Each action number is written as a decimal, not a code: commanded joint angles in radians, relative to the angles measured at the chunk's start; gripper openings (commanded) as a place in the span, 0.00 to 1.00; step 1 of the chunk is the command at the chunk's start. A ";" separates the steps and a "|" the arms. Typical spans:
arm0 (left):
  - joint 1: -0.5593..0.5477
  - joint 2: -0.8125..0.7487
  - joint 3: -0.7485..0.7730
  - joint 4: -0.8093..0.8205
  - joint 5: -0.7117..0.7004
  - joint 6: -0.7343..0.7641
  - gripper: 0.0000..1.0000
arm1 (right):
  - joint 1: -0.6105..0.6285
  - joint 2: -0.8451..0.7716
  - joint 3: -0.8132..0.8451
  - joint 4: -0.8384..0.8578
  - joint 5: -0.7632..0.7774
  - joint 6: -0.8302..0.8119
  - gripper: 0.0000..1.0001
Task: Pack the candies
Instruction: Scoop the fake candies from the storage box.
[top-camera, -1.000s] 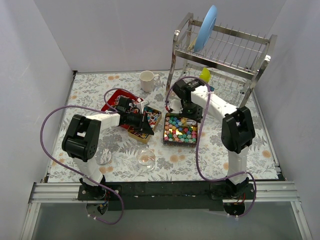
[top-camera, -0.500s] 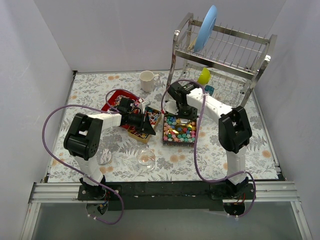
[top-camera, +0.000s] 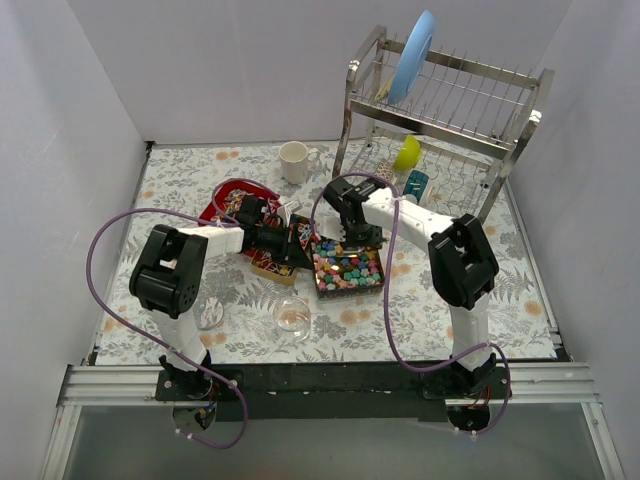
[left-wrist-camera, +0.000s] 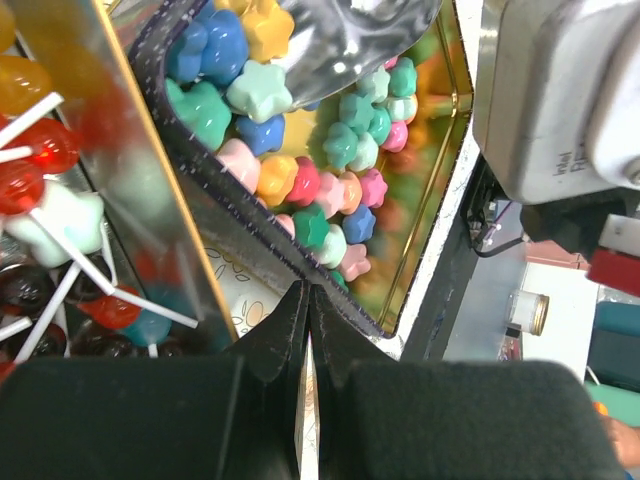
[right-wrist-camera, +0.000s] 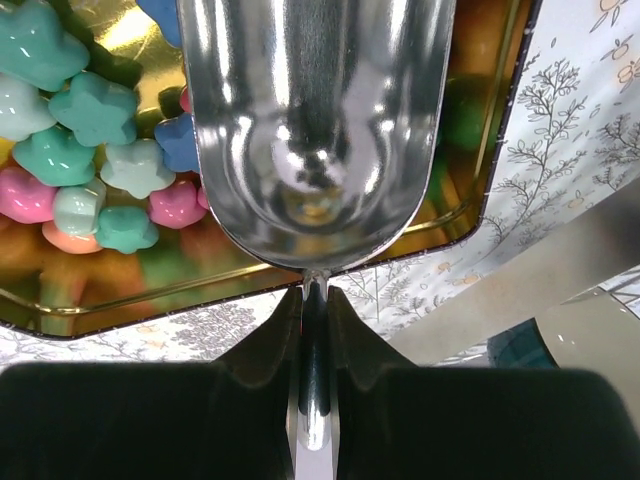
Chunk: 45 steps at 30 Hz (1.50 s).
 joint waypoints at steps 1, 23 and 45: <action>-0.001 0.039 0.001 0.002 -0.042 0.025 0.00 | 0.023 0.046 0.056 0.011 -0.162 0.063 0.01; -0.001 0.039 -0.004 0.022 0.044 -0.012 0.00 | 0.084 0.098 0.133 -0.072 -0.188 0.317 0.01; 0.027 0.008 0.220 -0.369 0.110 0.209 0.12 | 0.064 -0.106 -0.242 0.365 -0.249 0.393 0.01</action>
